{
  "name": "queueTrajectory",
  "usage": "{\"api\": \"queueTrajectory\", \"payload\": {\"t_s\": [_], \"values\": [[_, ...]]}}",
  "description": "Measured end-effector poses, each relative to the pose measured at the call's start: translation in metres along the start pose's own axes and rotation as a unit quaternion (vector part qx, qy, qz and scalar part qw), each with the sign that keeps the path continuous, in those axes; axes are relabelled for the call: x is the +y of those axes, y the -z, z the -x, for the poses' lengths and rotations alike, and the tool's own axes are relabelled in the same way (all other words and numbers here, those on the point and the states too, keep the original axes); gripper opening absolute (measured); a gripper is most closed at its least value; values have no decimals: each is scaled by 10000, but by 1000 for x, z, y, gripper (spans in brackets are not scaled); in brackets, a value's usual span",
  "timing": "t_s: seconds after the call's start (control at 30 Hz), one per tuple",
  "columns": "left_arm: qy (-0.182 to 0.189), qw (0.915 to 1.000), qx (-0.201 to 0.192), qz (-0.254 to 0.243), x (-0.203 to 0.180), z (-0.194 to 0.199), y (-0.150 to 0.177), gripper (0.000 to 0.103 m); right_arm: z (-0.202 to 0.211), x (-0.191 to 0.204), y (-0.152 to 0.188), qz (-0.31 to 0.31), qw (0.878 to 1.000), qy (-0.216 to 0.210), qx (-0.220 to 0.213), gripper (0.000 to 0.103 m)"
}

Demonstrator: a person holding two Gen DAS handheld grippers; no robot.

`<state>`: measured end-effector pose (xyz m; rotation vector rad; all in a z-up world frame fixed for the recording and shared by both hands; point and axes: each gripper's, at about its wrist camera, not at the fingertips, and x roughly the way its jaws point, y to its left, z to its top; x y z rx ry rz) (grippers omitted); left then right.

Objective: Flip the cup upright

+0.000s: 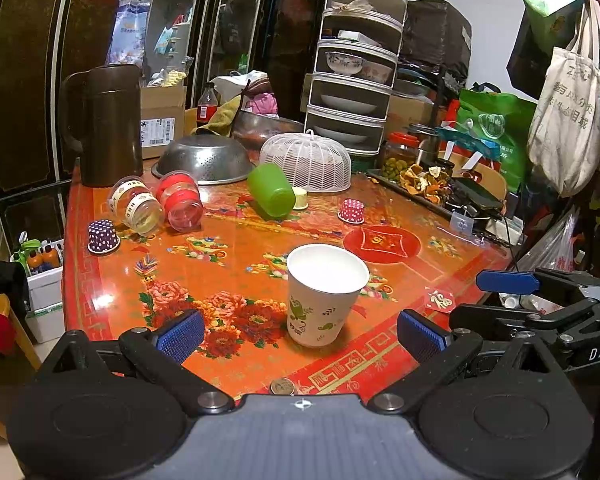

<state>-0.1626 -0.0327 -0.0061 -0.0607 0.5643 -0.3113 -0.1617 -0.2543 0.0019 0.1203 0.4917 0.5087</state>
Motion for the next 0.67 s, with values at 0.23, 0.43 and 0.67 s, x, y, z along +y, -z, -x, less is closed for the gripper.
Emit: {"api": "queueTrajectory", "payload": {"t_s": [0.23,0.43,0.67], "values": [[19,10000,28,-11,0,-2,1,103,0,0,0,2,10000,0,2,102],[15,10000,-15,-28,0,-1,1,103,-1,1,1,8,10000,-7,2,102],[3,10000,-79,-11,0,1,-1,103,-1,2,2,7,10000,-7,0,102]]}}
